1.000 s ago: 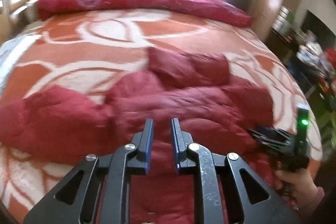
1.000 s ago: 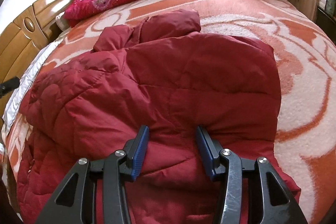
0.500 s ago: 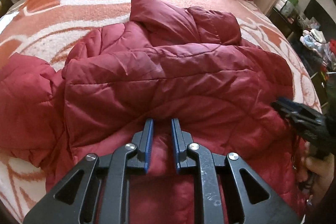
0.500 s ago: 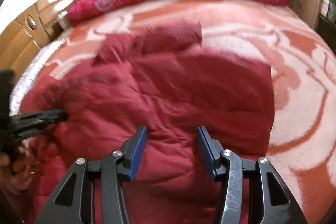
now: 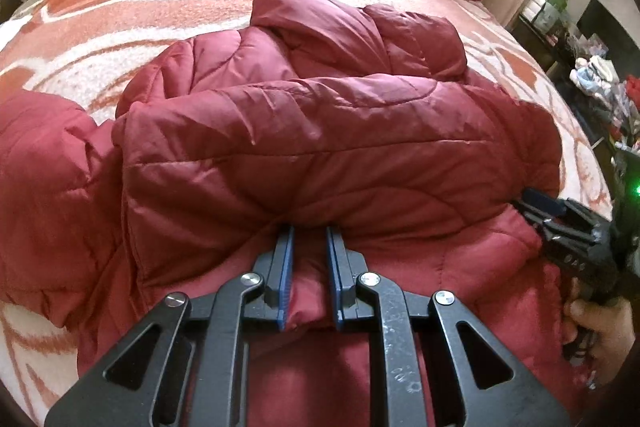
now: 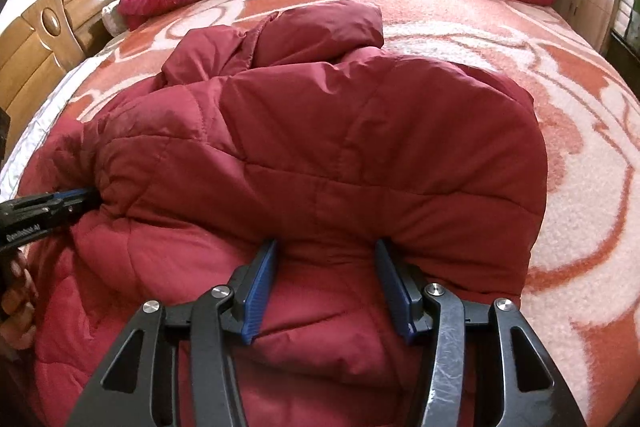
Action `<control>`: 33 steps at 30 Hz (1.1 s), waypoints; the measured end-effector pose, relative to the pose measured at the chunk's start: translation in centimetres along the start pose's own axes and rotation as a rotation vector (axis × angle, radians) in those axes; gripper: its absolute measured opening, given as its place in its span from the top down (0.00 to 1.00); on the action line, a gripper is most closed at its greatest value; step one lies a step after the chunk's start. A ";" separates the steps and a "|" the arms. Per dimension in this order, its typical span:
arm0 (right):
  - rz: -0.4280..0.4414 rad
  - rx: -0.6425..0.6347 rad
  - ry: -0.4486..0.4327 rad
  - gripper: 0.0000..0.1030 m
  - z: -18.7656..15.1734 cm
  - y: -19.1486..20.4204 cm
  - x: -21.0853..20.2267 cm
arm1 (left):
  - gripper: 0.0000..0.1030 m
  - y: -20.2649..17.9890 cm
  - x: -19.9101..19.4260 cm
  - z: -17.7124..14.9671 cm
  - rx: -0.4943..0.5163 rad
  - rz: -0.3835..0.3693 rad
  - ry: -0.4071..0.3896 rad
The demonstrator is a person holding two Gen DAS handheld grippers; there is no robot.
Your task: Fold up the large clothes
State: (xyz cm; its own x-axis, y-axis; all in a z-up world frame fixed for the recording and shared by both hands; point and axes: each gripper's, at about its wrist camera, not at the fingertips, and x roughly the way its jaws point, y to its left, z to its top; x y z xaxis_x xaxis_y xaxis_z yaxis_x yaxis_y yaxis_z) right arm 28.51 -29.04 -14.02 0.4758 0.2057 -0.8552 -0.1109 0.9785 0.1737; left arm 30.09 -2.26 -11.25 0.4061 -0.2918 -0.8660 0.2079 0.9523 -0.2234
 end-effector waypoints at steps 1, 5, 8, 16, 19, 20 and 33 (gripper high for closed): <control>-0.004 -0.003 -0.002 0.49 -0.1 0.1 0.0 | 0.86 0.4 -0.4 0.0 -0.023 -0.021 0.001; -0.003 -0.002 -0.006 0.49 -0.1 0.1 0.0 | 0.86 2.2 -2.1 -0.6 -0.108 -0.092 -0.006; -0.009 -0.005 -0.008 0.49 -0.1 0.2 0.0 | 0.86 3.8 -4.1 -1.5 -0.155 -0.101 -0.029; -0.021 -0.007 -0.016 0.48 -0.3 0.5 -0.1 | 0.48 8.6 -9.0 -4.4 -0.311 -0.014 -0.124; -0.002 0.029 -0.024 0.47 0.0 0.1 -1.1 | 0.46 11.8 -10.4 -5.7 -0.396 0.011 -0.163; 0.009 0.049 -0.021 0.46 0.1 0.0 -1.6 | 0.46 13.1 -10.7 -6.1 -0.426 0.023 -0.167; 0.180 0.035 -0.076 0.25 -1.9 3.4 -8.8 | 0.46 27.9 -10.9 -9.7 -0.821 0.071 -0.199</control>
State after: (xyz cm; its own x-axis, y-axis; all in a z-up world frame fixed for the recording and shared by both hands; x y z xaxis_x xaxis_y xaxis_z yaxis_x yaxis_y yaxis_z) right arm 22.26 -27.57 -6.82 0.5159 0.3767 -0.7694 -0.1705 0.9253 0.3387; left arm 22.78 28.33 -12.36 0.5589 -0.1658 -0.8125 -0.5049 0.7092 -0.4921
